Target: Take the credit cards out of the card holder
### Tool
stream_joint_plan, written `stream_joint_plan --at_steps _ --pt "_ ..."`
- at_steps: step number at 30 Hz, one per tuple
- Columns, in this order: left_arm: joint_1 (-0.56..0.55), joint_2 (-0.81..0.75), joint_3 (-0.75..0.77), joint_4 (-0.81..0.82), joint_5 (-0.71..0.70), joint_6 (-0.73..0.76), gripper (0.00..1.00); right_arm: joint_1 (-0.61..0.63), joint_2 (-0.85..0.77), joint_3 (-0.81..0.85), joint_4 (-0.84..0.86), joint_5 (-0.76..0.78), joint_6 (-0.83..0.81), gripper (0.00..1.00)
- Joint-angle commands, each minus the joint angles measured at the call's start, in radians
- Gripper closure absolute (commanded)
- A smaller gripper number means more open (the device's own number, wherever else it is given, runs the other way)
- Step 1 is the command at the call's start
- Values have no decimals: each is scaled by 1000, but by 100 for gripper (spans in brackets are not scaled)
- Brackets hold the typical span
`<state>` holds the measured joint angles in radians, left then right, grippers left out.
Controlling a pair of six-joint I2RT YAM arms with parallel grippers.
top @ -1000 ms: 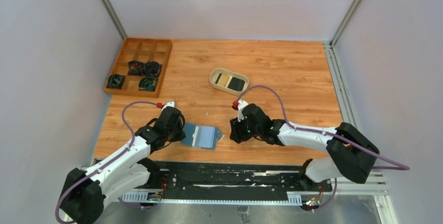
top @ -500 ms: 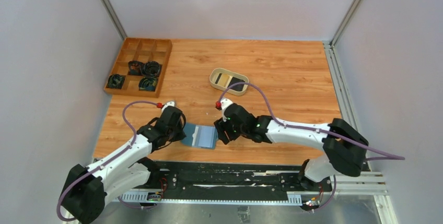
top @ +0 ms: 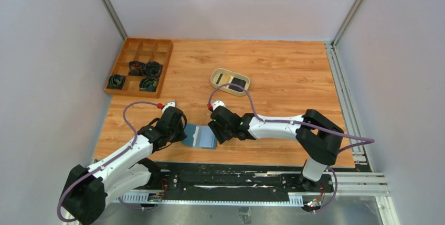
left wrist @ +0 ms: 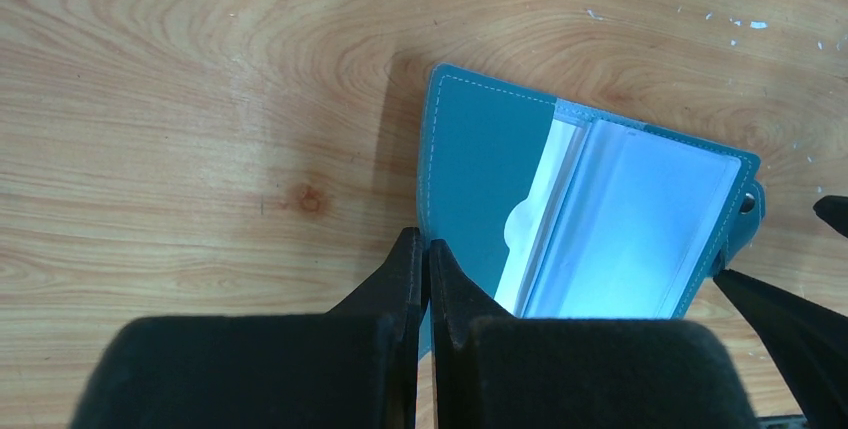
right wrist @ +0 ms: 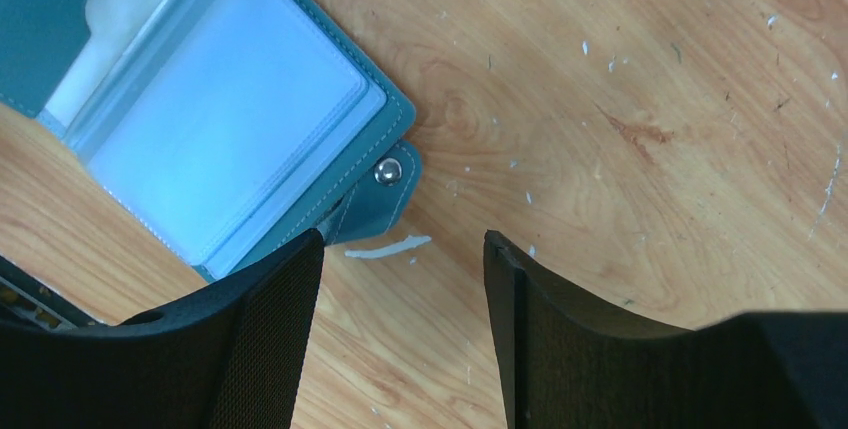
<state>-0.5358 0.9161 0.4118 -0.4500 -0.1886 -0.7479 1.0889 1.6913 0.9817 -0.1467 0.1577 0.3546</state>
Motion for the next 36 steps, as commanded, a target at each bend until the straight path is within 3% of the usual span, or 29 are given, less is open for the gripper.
stream_joint_plan --at_steps 1,9,19,25,27,32,36 --pt "4 1 21 1 -35 1 100 12 35 39 -49 49 11 36" --pt "3 -2 19 -2 -37 1 100 12 69 54 -65 79 16 36" --pt "4 -7 16 -11 -50 -4 100 -7 50 51 -253 398 94 34" --pt "3 -14 9 -9 -55 -14 100 -27 -18 13 -262 407 113 33" --pt "3 -16 8 -6 -54 -17 100 -27 -45 -10 -209 354 91 33" --pt "3 -18 6 -5 -54 -19 100 -27 -152 -128 66 38 44 35" --pt "3 -28 -2 -4 -54 -24 100 -27 -210 -197 238 -113 95 37"
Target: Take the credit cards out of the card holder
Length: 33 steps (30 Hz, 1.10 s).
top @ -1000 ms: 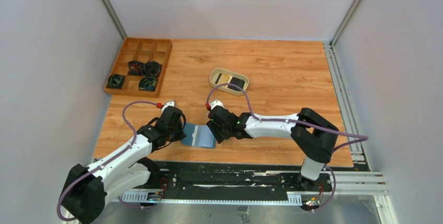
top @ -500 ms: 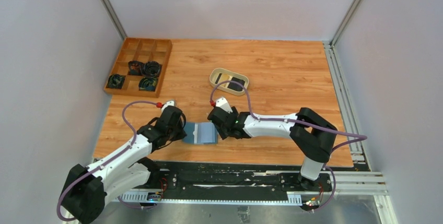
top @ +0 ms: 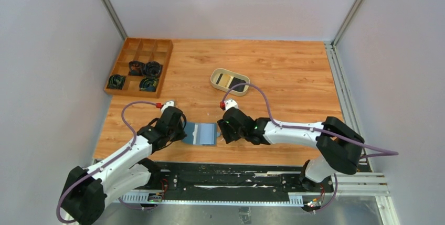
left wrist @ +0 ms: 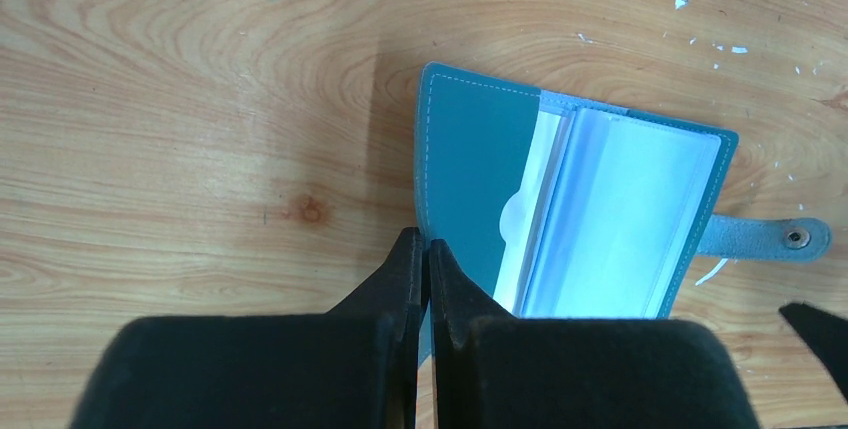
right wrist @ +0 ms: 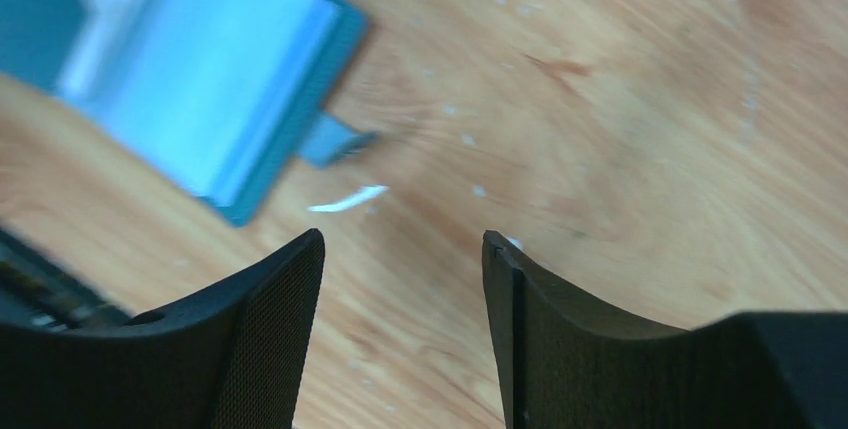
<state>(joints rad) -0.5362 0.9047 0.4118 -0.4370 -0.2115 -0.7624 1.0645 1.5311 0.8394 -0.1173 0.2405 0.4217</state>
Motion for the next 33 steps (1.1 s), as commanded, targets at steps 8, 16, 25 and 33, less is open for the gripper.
stream_joint_plan --at_steps 8,16,25,33 --pt "4 -16 -10 -8 -28 -12 100 -3 13 74 27 -98 161 40" --pt "4 -27 -6 -19 -30 -9 100 -6 132 205 -107 -72 222 57" --pt "4 -31 -12 -16 -25 -14 100 -7 144 228 -173 -15 225 60" --pt "4 -27 -10 -17 -25 -11 100 -8 162 247 -163 -12 216 61"
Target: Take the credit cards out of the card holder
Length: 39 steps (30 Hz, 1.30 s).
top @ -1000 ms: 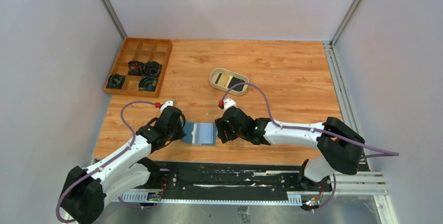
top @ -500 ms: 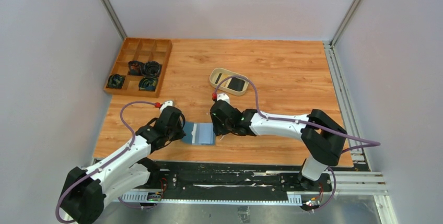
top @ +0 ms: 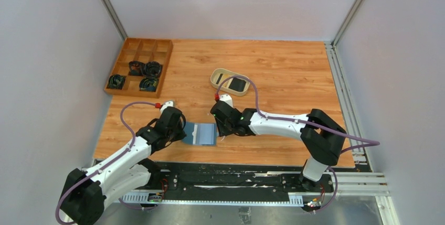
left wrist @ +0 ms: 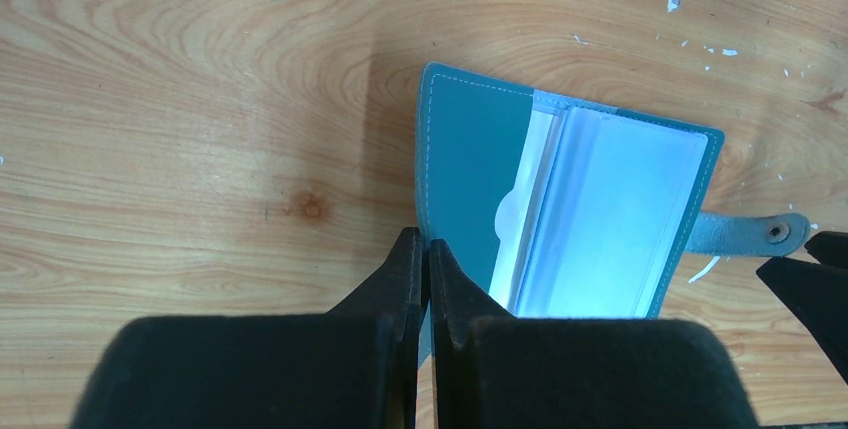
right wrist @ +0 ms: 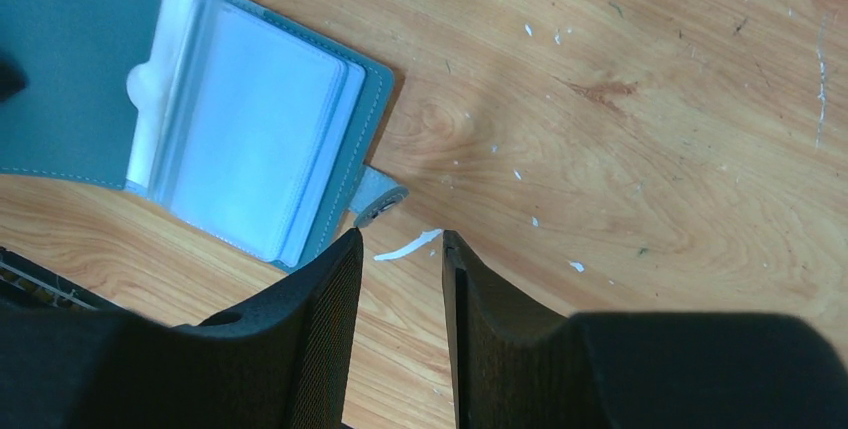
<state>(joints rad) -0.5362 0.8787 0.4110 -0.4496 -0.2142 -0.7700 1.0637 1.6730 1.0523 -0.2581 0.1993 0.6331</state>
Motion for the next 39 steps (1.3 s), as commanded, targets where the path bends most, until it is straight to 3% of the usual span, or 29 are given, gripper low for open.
stream_joint_plan --at_steps 1,13,17,23,30,33,39 --pt "4 -2 -11 -4 -21 -3 100 -7 17 33 -14 23 2 61" --pt "4 1 -10 -1 -20 -2 100 -10 45 88 -42 34 -2 62" --pt "4 -1 -11 -5 -22 0 100 -11 56 100 -59 38 -2 74" --pt "4 1 -9 -3 -22 -2 100 -16 74 113 -86 39 0 77" --pt "4 5 -4 -2 -22 0 100 -21 73 113 -90 39 -1 90" --pt "4 6 -3 -4 -22 1 100 -23 72 111 -93 38 1 100" --pt "4 -20 13 7 10 12 100 -31 32 57 -63 33 5 100"
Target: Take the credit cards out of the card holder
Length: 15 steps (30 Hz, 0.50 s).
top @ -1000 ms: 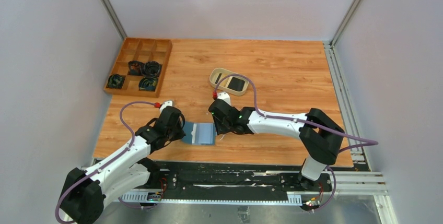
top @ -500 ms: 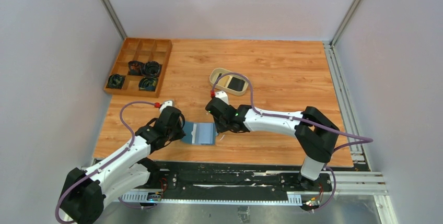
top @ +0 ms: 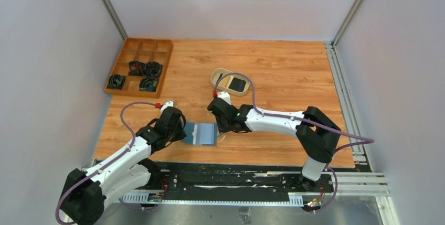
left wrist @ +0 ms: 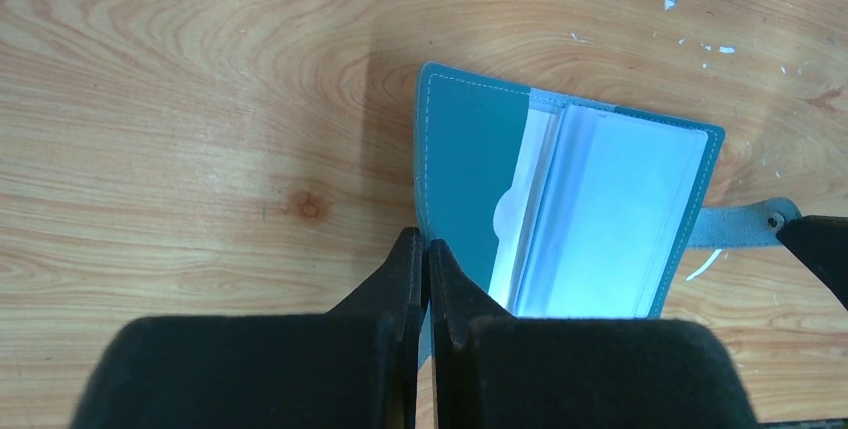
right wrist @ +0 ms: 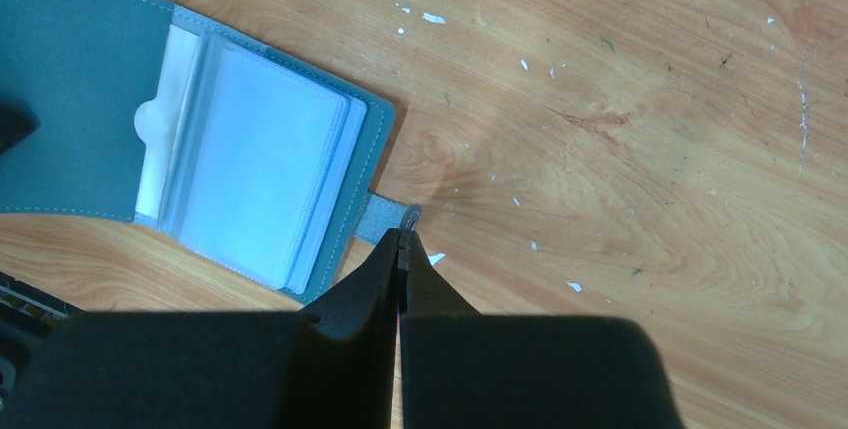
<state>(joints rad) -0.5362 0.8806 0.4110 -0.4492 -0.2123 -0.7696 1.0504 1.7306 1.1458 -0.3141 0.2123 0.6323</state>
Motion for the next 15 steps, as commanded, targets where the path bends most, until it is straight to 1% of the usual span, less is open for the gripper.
stream_joint_plan --at_steps 1,6,12,15 --pt "4 -35 20 8 17 13 100 -21 -38 -57 5 15 10 100" --pt "4 -79 37 44 78 -3 100 -38 -50 -111 60 -22 21 100" --pt "-3 -66 -32 203 195 -61 100 -42 -57 -146 121 -50 19 100" --pt "-32 -54 -30 228 191 -69 99 -45 -60 -159 148 -64 18 100"
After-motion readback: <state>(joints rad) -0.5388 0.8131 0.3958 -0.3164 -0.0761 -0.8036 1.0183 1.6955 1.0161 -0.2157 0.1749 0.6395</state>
